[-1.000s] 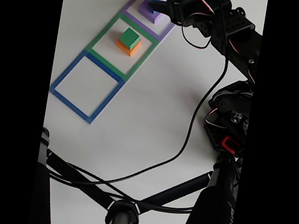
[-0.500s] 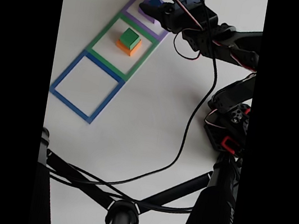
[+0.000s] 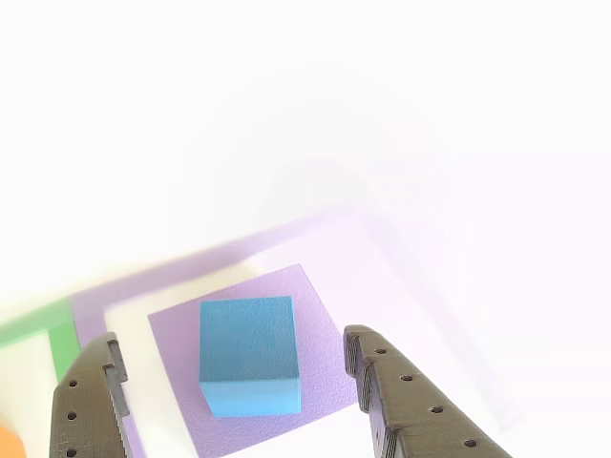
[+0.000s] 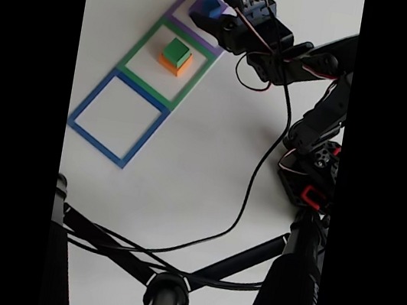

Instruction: Tower of hanoi

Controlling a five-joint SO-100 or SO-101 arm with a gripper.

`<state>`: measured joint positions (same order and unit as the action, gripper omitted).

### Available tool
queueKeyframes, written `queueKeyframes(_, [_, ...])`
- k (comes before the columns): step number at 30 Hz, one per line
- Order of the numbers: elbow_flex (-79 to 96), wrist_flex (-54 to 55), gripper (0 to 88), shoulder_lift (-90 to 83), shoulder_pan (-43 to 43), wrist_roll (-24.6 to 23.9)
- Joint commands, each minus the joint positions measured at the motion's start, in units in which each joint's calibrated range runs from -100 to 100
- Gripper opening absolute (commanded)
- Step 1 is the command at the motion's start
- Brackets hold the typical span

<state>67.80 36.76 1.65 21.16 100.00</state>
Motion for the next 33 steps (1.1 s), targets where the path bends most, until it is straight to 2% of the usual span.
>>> queueKeyframes(1, [-0.7,3.6,23.5,0.8,-0.5,0.0])
queueKeyframes(19, [-0.6,4.9,14.4,2.1,-1.7,0.0])
queueKeyframes(33, [-0.8,4.9,4.1,2.4,-1.9,0.0])
